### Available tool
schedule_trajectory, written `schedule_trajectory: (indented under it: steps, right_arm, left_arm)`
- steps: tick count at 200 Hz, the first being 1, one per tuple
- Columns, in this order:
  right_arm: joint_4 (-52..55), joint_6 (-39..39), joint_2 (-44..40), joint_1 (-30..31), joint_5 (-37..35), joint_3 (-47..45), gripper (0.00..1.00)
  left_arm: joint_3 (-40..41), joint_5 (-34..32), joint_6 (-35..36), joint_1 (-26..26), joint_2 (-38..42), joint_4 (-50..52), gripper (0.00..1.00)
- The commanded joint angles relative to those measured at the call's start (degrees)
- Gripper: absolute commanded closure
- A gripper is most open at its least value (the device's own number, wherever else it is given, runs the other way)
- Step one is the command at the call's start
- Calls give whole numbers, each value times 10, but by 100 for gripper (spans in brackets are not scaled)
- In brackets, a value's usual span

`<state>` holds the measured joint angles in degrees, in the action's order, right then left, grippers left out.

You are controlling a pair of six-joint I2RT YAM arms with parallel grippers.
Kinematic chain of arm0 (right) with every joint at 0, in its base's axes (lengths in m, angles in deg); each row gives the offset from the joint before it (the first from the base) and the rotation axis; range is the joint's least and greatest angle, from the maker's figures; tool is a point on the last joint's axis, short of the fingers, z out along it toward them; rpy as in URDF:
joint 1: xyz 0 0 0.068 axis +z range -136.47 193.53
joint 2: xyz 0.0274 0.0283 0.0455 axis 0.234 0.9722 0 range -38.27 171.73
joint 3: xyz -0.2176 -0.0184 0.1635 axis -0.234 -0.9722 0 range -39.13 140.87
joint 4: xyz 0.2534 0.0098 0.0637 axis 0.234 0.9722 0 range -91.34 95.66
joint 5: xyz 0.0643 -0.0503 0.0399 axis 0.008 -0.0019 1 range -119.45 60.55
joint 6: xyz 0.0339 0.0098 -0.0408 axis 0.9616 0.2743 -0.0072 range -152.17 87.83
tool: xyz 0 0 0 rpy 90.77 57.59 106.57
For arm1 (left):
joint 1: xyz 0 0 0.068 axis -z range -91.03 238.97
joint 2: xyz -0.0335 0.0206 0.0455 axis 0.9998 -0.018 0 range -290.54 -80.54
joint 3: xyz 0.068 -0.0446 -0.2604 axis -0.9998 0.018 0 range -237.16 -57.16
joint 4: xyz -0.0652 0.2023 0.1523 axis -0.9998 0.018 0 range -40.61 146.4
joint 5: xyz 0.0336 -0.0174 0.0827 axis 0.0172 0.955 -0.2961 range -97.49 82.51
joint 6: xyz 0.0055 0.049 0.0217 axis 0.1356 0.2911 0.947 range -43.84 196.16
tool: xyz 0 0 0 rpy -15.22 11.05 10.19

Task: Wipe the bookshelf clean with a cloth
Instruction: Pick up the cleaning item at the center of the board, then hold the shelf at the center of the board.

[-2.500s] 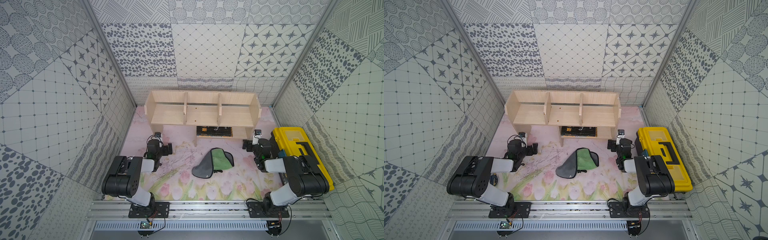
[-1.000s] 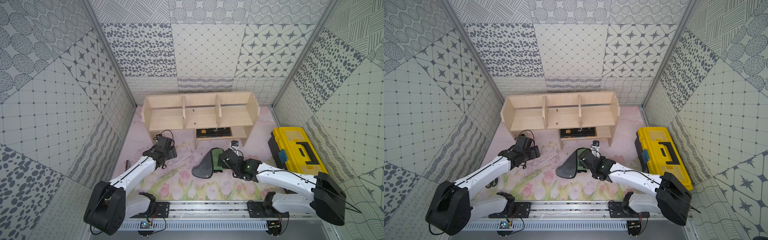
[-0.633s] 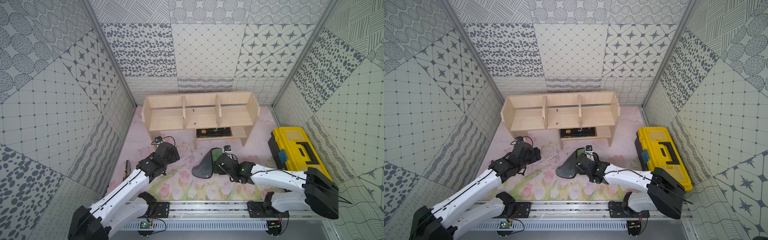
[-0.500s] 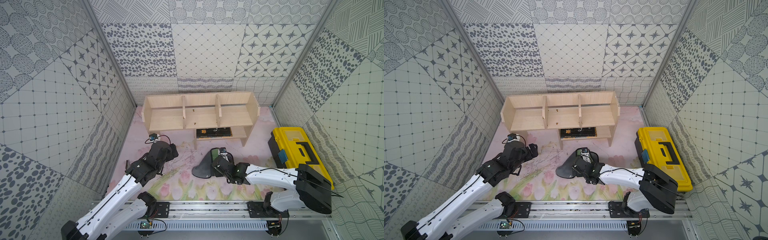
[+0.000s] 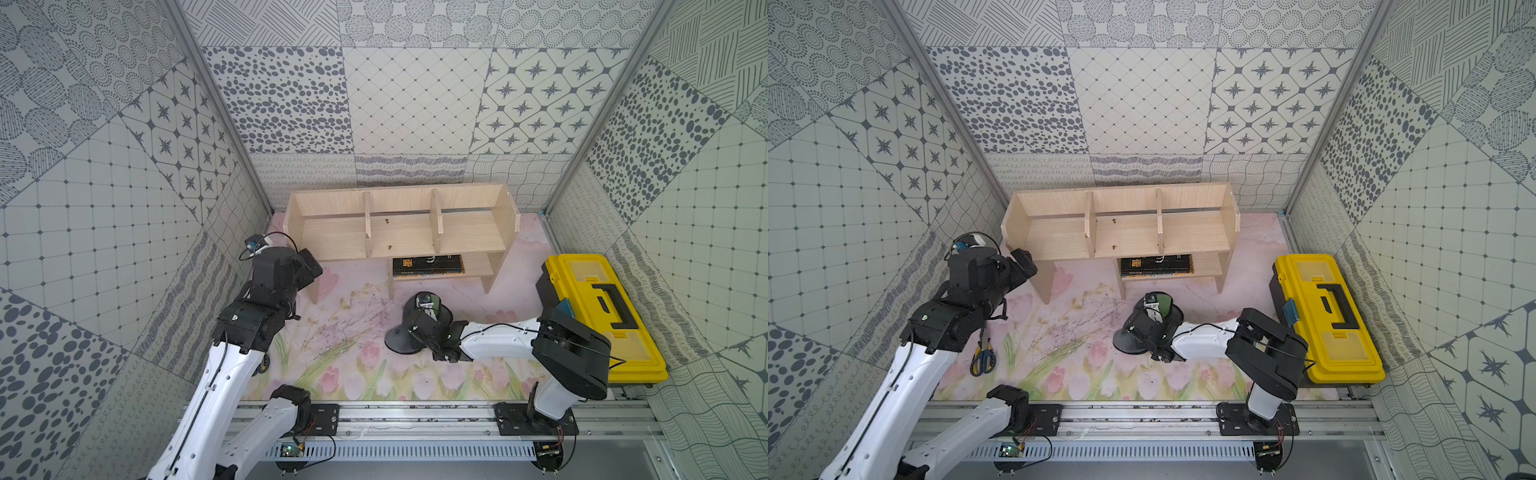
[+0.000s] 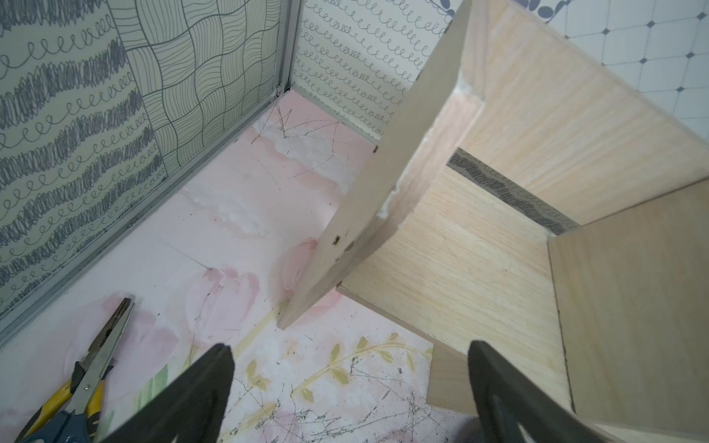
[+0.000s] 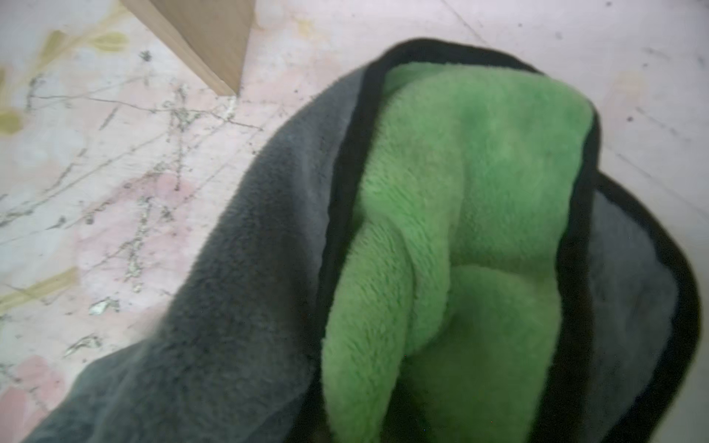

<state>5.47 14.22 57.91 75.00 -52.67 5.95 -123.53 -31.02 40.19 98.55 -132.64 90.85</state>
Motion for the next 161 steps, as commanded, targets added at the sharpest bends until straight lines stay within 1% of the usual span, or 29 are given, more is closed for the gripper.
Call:
schedule_trajectory:
  steps: [1,20,28,41,55,79,102,109,123,141,149,153,161]
  right_arm:
    - [15,4,-24,1,9,-38,100]
    - [-48,-5,-94,1,20,-87,100]
    - [-63,-9,-119,1,24,-99,100]
    - [-58,-14,-144,1,18,-98,100]
    - [-40,-25,-154,-4,10,-75,100]
    - [-64,-53,-164,-15,33,-45,100]
    - [-66,-57,-151,-48,63,-11,100]
    - [-65,-56,-144,-58,69,-2,100]
    - [-68,-59,-133,-76,76,10,100]
    - [-87,-67,-125,-102,98,20,100]
    - [-98,-78,-123,-107,109,27,100]
    - [-100,-86,-122,-107,112,33,100]
    - [-102,-101,-118,-107,119,48,100]
  left_arm:
    - [-15,87,63,-63,-37,-32,1]
    - [5,185,76,-103,-54,-106,0]
    - [16,217,77,-111,-61,-138,1]
    - [29,237,76,-112,-76,-183,5]
    - [42,256,73,-112,-94,-219,10]
    - [60,262,67,-112,-118,-274,20]
    - [60,262,63,-112,-142,-307,44]
    - [58,258,55,-112,-151,-311,53]
    - [58,252,40,-110,-164,-324,66]
    - [58,241,21,-108,-179,-341,88]
    - [54,233,18,-107,-186,-344,95]
    - [51,224,17,-104,-190,-342,100]
    - [39,200,11,-99,-197,-332,100]
